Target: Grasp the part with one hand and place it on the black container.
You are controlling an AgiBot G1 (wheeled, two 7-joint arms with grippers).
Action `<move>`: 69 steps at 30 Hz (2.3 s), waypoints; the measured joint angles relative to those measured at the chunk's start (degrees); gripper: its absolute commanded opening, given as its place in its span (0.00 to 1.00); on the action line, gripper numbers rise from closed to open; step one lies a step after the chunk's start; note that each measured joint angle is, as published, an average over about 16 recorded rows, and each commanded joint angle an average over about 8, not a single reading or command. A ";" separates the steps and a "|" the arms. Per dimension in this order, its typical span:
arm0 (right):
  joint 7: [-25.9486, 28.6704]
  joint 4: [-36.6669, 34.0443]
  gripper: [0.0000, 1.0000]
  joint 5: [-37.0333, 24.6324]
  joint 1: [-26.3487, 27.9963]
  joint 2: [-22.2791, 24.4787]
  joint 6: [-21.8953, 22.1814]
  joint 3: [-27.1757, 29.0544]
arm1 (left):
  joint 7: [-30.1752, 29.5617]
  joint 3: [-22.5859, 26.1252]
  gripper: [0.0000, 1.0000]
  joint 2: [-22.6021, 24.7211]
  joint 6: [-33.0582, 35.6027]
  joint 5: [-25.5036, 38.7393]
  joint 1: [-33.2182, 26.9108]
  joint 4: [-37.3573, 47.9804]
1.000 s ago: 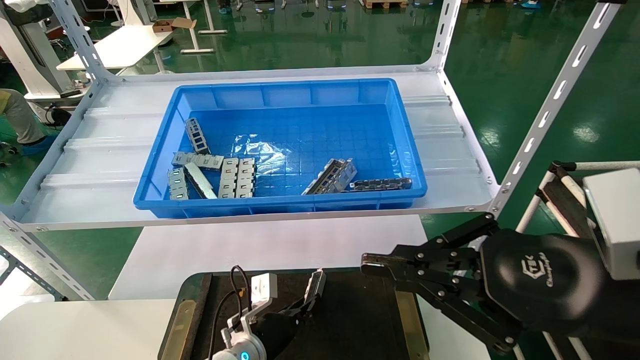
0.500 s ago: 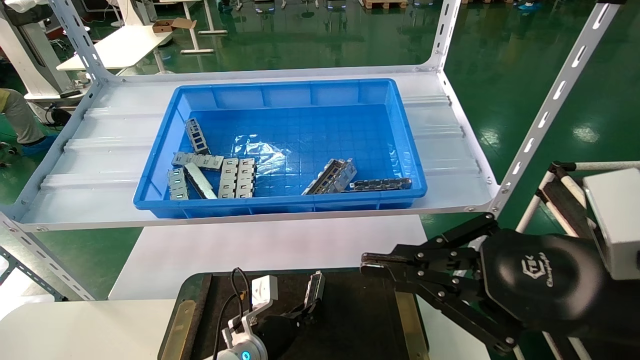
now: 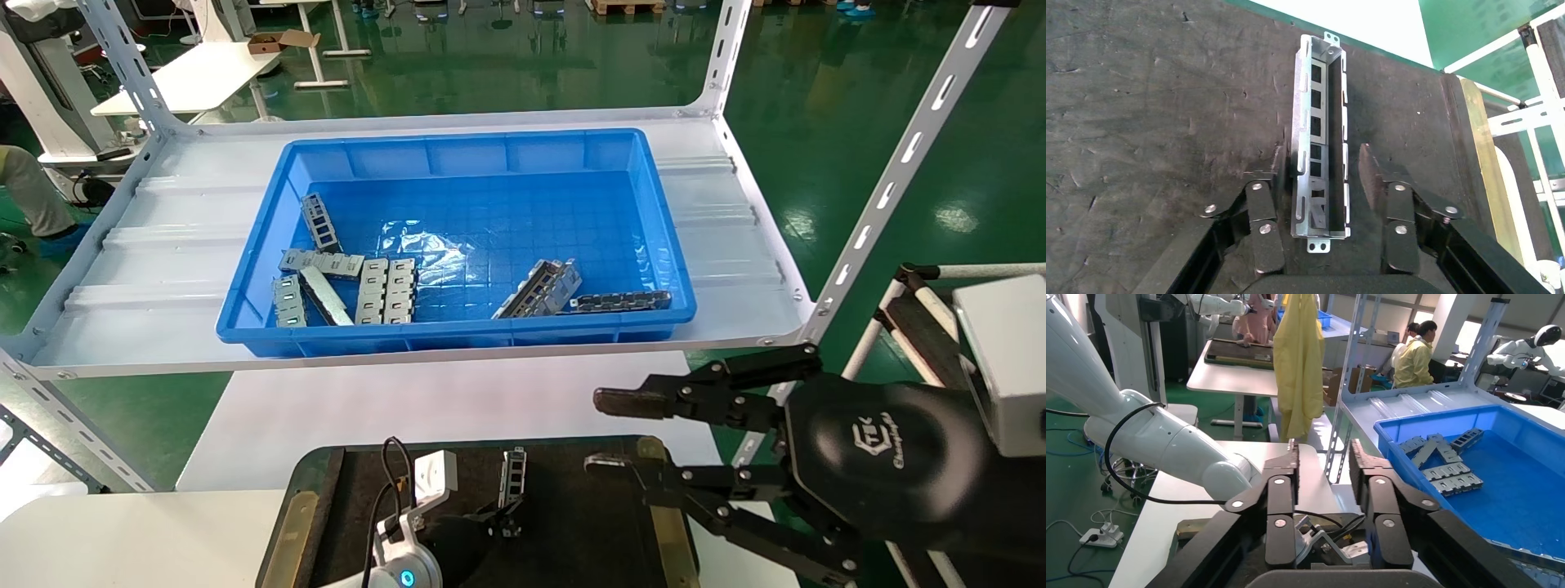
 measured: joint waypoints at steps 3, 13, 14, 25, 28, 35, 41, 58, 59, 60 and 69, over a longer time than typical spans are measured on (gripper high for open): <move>0.00 0.00 1.00 0.00 0.00 0.00 0.00 0.00 | -2.82 0.07 1.00 0.07 0.89 2.88 -0.22 -0.79; -0.01 0.00 1.00 0.01 0.00 0.01 0.01 -0.02 | -13.24 0.06 1.00 0.18 3.31 13.92 -0.39 -5.38; -0.01 0.00 1.00 0.01 0.00 0.01 0.01 -0.02 | -14.20 0.12 1.00 0.16 3.50 14.94 -0.34 -5.99; -0.02 0.00 1.00 0.02 0.01 0.01 0.01 -0.03 | -19.24 1.99 1.00 -1.68 3.81 21.67 0.90 -14.18; -0.02 0.00 1.00 0.02 0.01 0.01 0.01 -0.04 | -18.38 3.10 1.00 -3.07 2.82 21.46 1.22 -16.55; -0.02 0.00 1.00 0.03 0.01 0.02 0.02 -0.05 | -14.19 8.02 1.00 -8.34 -2.72 16.91 0.87 -20.80; -0.03 0.00 1.00 0.04 0.01 0.02 0.02 -0.05 | -10.75 15.76 1.00 -14.91 -10.82 10.07 -1.42 -22.37; -0.04 0.00 1.00 0.05 0.02 0.03 0.03 -0.08 | -17.60 43.07 1.00 -36.13 -41.16 6.34 -13.91 -22.51; -0.04 0.00 1.00 0.05 0.02 0.03 0.03 -0.08 | -18.95 44.56 1.00 -37.22 -42.78 7.16 -14.87 -22.48; -0.04 0.00 1.00 0.05 0.02 0.03 0.03 -0.08 | -20.36 46.05 1.00 -38.28 -44.35 8.07 -15.85 -22.44; -0.04 0.00 1.00 0.06 0.02 0.04 0.04 -0.09 | -33.85 58.41 1.00 -46.23 -56.19 17.68 -25.79 -21.83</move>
